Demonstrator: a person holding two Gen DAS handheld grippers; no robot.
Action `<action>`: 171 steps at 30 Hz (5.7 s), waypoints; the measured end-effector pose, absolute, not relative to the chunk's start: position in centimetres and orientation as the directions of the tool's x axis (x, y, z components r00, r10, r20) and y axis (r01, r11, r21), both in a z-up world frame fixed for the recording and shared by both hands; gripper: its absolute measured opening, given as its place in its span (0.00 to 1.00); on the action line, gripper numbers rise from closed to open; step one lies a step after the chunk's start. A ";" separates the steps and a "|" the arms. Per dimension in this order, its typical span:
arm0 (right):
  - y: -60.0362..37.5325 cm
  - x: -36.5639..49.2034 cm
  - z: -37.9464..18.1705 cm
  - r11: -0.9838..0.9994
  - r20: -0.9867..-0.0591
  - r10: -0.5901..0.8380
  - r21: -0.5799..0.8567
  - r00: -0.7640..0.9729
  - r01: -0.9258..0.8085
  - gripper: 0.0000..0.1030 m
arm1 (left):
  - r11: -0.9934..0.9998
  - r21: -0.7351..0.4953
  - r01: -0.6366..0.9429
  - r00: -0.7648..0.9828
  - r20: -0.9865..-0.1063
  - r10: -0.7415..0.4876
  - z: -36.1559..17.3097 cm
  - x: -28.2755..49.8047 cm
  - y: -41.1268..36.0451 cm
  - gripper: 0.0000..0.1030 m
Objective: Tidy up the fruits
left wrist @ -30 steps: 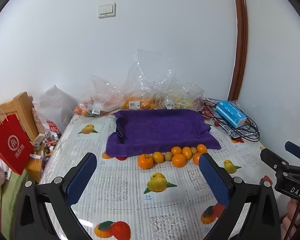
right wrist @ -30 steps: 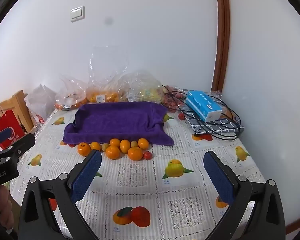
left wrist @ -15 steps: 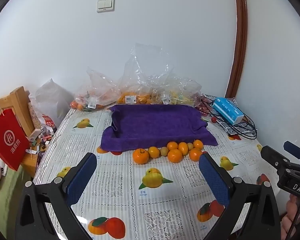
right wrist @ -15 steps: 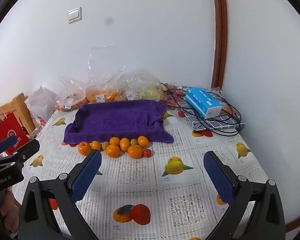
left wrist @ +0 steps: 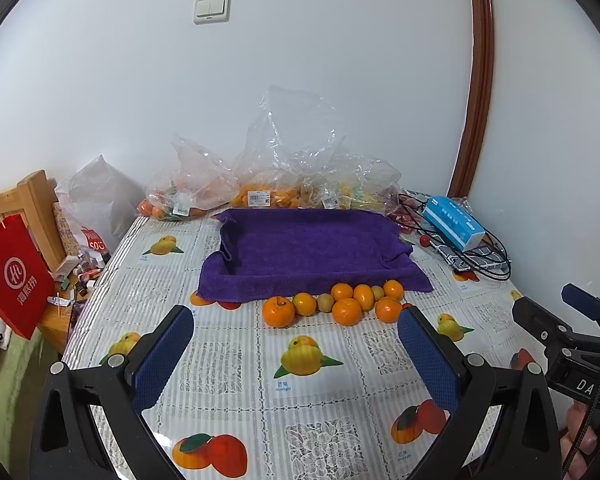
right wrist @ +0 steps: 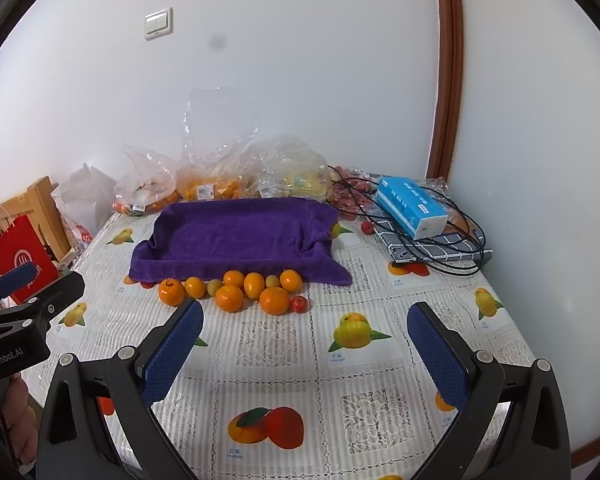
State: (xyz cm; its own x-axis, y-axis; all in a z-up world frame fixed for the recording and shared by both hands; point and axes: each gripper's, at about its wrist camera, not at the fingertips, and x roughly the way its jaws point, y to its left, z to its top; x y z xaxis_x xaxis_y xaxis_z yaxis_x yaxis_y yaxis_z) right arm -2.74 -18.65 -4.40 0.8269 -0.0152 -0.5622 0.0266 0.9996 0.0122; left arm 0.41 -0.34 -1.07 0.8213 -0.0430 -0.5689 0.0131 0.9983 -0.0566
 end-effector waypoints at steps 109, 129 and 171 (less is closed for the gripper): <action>-20.1 5.3 -14.6 0.999 -0.700 0.035 0.027 0.714 -0.023 0.98 | 0.998 -0.036 -0.052 0.710 -0.705 0.011 -10.3 8.3 4.3 0.99; -21.3 12.5 -21.0 0.997 -0.760 0.074 0.072 0.645 -0.029 0.48 | 0.999 -0.024 -0.044 0.602 -0.799 0.007 -17.1 14.1 5.6 0.90; -19.6 16.2 -21.1 0.996 -0.739 0.054 -0.004 0.672 -0.084 0.25 | 0.998 -0.055 -0.010 0.617 -0.786 -0.037 -17.7 14.4 3.9 0.85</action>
State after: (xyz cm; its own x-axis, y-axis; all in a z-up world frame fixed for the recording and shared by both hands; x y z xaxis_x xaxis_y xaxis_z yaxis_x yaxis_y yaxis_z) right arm 16.24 -19.64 -21.13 0.6720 0.0537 -0.7386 -0.0839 0.9965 -0.0040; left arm 14.38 3.92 -17.70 0.6175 -0.0374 -0.7857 -0.0097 0.9984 -0.0552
